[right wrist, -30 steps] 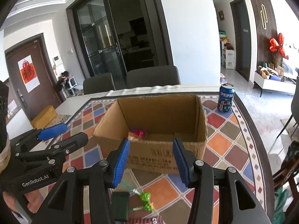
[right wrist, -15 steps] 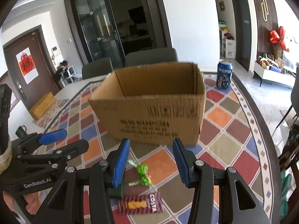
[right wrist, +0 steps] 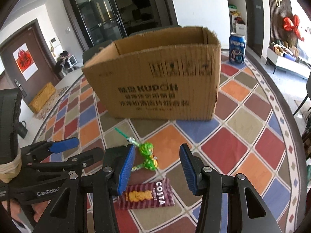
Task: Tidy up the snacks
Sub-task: 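Move both tools back to the dark green pack and green lollipop, then grasp the green lollipop with the right tool while the left tool grasps the dark green pack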
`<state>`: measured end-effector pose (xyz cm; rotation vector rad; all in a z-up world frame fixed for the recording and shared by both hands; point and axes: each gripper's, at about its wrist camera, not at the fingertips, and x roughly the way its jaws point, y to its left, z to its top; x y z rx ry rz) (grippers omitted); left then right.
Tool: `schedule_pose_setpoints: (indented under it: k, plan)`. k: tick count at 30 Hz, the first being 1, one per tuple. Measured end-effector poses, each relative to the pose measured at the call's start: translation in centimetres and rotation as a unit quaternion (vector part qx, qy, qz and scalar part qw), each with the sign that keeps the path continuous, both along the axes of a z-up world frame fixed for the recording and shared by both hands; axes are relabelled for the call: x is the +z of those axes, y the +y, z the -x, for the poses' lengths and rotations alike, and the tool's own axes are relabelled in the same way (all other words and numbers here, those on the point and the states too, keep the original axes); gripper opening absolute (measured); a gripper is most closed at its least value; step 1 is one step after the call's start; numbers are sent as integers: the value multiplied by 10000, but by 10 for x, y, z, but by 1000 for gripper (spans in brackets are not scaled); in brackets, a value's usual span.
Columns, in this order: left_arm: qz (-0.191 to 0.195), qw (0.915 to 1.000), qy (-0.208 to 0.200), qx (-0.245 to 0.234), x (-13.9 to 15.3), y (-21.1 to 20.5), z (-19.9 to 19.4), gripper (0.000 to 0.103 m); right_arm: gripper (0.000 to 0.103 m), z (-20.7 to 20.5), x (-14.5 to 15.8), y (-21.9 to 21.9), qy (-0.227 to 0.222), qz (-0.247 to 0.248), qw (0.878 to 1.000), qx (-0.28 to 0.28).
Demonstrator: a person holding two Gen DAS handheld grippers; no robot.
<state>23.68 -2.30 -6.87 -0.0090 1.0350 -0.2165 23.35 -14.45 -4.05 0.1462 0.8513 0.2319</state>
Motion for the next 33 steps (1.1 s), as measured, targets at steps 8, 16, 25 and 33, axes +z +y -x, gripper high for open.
schedule_pose_setpoints:
  k: [8, 16, 25, 33]
  plan:
    - [-11, 9997, 242, -15, -24, -9, -7, 70, 49, -1, -19, -1, 279, -80, 9996, -12]
    - [-73, 9990, 420, 110, -42, -11, -16, 70, 48, -3, -33, 1, 478, -138, 9988, 2]
    - [-198, 9989, 390, 153, -47, -8, -15, 56, 48, -6, -39, 5, 551, -218, 9982, 105]
    - [-111, 9992, 329, 186, -45, 1, -12, 45, 48, -16, -47, 10, 688, -314, 9970, 149]
